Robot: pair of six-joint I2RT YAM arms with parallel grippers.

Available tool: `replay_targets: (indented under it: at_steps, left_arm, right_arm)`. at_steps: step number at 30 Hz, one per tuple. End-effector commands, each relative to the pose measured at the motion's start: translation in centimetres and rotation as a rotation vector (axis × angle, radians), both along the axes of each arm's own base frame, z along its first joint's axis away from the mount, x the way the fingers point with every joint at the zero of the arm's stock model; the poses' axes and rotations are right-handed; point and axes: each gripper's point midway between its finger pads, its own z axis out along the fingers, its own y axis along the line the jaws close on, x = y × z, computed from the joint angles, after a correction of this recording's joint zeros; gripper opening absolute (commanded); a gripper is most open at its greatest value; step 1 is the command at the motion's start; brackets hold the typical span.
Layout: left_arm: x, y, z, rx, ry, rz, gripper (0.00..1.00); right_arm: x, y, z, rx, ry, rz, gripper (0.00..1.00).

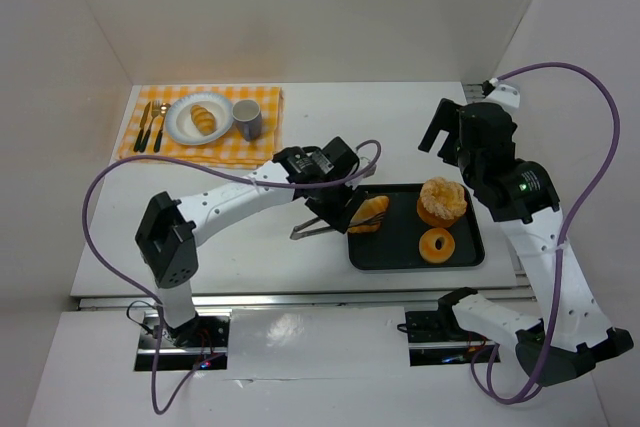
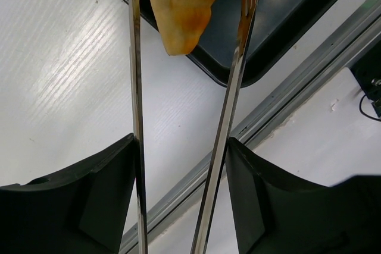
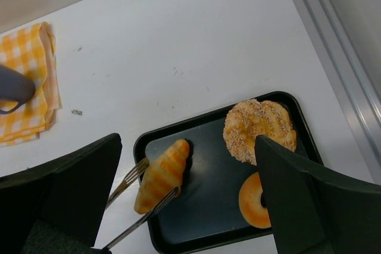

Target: Place the bread

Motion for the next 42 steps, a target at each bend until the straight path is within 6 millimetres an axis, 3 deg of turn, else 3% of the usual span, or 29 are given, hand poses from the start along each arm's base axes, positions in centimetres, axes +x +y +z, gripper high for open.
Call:
replay_targets:
  at_steps: [1, 10, 14, 15, 16, 23, 25, 31, 35, 36, 38, 39, 41, 42]
  left_arm:
    - [0.1, -0.1, -0.2, 0.026, 0.006, -0.018, 0.71]
    - [0.3, 0.0, -2.1, 0.084, 0.043, -0.015, 0.70]
    - [1.1, 0.0, -1.8, 0.101, 0.012, 0.002, 0.53]
    - [1.1, 0.1, -1.5, 0.102, 0.012, 0.002, 0.42]
    - [1.3, 0.2, -1.6, 0.110, 0.002, 0.008, 0.36]
    - [2.4, 0.2, 1.8, 0.064, -0.071, 0.025, 0.01]
    - [2.5, 0.3, 2.6, 0.044, -0.068, 0.027, 0.00]
    - [4.2, 2.2, 7.7, -0.120, -0.081, 0.070, 0.00]
    - [7.4, 6.6, 11.2, -0.205, -0.135, 0.205, 0.00]
    - [9.5, 9.2, 12.1, -0.237, -0.149, 0.290, 0.00]
    - [11.0, 12.7, 14.5, -0.299, -0.198, 0.380, 0.00]
    - [13.0, 16.2, 15.2, -0.340, -0.211, 0.493, 0.00]
    - [14.3, 20.2, 16.5, -0.380, -0.262, 0.618, 0.00]
    - [15.8, 23.8, 17.3, -0.416, -0.293, 0.734, 0.00]
  right_arm:
    - [0.1, -0.3, 1.1, 0.015, -0.055, -0.010, 1.00]
    - [0.2, -0.2, 0.9, 0.015, -0.055, -0.010, 1.00]
    - [0.2, -0.2, 0.9, 0.015, -0.055, -0.010, 1.00]
    - [0.2, -0.2, 0.9, 0.015, -0.055, -0.010, 1.00]
    - [0.2, -0.2, 0.9, 0.015, -0.055, -0.010, 1.00]
    - [0.3, -0.2, 1.1, 0.018, -0.063, -0.011, 1.00]
    - [0.3, -0.2, 1.1, 0.018, -0.063, -0.011, 1.00]
    - [0.3, -0.2, 1.1, 0.018, -0.063, -0.011, 1.00]
    - [0.3, -0.2, 1.5, 0.022, -0.072, -0.011, 1.00]
    - [0.3, -0.2, 1.5, 0.022, -0.072, -0.011, 1.00]
    - [0.1, -0.3, 1.7, 0.025, -0.081, -0.011, 1.00]
    - [0.1, -0.3, 1.7, 0.025, -0.081, -0.011, 1.00]
    - [0.1, -0.3, 1.7, 0.025, -0.081, -0.011, 1.00]
    - [0.1, -0.3, 1.7, 0.025, -0.081, -0.011, 1.00]
